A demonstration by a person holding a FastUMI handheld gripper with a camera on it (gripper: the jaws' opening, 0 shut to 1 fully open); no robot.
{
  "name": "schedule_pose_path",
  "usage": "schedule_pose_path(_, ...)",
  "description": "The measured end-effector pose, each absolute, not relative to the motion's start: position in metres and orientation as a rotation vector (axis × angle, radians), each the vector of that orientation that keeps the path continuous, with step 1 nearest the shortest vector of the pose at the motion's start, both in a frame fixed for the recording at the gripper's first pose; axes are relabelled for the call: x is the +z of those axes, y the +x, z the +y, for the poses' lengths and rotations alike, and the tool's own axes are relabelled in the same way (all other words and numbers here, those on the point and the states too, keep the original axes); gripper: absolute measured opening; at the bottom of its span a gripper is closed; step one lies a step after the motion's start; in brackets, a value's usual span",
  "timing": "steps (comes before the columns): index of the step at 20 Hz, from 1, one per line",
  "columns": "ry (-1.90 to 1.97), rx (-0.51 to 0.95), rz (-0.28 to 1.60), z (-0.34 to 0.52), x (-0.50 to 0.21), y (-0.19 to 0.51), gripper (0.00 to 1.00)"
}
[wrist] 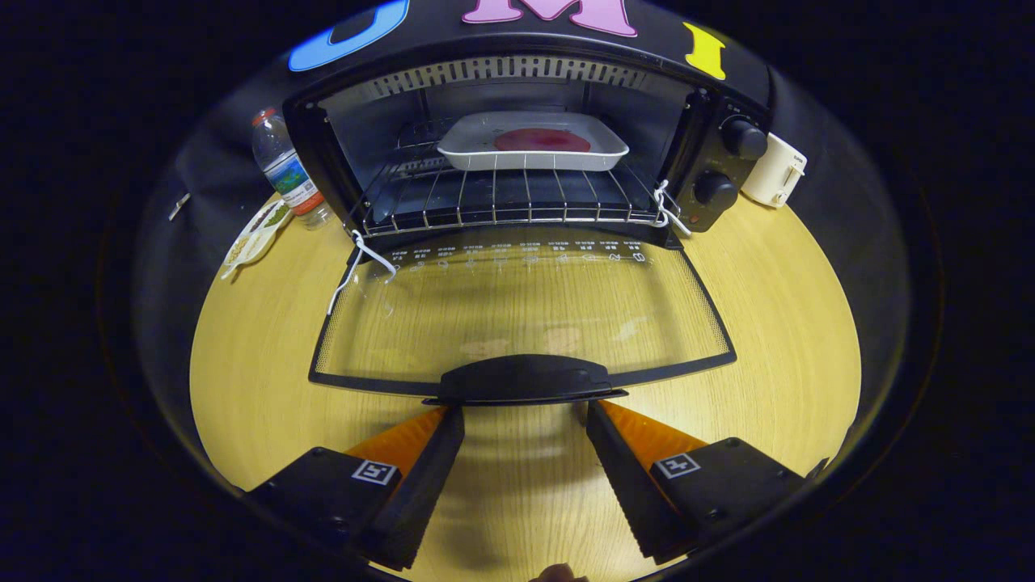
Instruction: Open the toaster oven, put the food inside, and close the toaster oven door.
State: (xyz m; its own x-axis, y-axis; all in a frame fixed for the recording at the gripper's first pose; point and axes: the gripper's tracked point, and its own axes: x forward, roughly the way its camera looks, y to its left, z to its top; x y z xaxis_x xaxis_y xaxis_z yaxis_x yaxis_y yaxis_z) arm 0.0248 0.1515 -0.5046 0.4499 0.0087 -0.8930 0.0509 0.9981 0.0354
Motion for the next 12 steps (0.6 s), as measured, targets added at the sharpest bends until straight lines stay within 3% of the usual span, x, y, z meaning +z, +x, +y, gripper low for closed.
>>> schedule_pose_path(12,0.07,-0.01,1.004,0.148,-0.458,0.021,0.99)
